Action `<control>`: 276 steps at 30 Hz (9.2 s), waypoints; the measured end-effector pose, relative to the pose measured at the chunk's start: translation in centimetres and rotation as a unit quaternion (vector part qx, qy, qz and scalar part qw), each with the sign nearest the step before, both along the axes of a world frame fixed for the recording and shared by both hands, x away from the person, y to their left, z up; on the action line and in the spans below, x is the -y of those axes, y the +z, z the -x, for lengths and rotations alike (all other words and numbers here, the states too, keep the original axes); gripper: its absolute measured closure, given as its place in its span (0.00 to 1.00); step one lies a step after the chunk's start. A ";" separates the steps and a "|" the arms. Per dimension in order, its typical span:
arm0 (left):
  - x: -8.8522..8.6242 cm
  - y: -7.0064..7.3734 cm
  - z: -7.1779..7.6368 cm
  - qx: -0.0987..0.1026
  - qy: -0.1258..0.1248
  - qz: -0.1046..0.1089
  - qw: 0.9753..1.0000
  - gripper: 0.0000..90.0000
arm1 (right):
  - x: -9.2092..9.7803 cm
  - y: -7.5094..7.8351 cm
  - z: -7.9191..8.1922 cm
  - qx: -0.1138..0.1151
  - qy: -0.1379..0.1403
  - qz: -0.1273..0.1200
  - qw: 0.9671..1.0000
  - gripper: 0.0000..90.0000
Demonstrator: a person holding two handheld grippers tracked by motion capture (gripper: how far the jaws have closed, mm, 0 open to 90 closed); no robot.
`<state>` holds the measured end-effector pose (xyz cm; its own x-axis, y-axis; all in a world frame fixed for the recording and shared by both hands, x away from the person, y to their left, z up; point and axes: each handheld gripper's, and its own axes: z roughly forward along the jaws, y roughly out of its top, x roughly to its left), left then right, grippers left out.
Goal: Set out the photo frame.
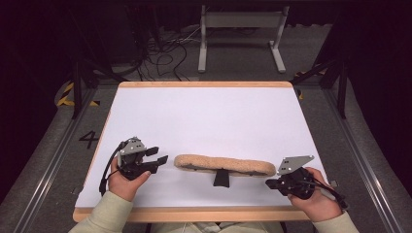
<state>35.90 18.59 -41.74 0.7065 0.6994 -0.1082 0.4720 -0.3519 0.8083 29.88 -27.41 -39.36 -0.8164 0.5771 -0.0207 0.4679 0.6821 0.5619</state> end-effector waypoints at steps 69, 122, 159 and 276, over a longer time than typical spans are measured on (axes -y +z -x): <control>2.5 -0.4 1.4 0.011 -0.180 -0.041 0.983 0.83 | -0.5 -1.8 -4.2 0.061 -0.066 -0.004 0.996 1.00; 2.4 -0.4 1.4 -0.003 -0.188 -0.029 0.982 1.00 | -1.7 -4.5 -8.5 0.092 -0.128 -0.046 0.987 1.00; 4.7 -1.0 2.4 0.000 -0.254 -0.053 0.966 1.00 | -4.8 -4.5 -14.7 0.067 -0.153 -0.103 0.981 1.00; 3.7 0.3 -1.3 0.013 -0.170 0.028 0.985 0.79 | -13.1 3.2 -9.9 -0.120 -0.268 -0.082 0.952 0.72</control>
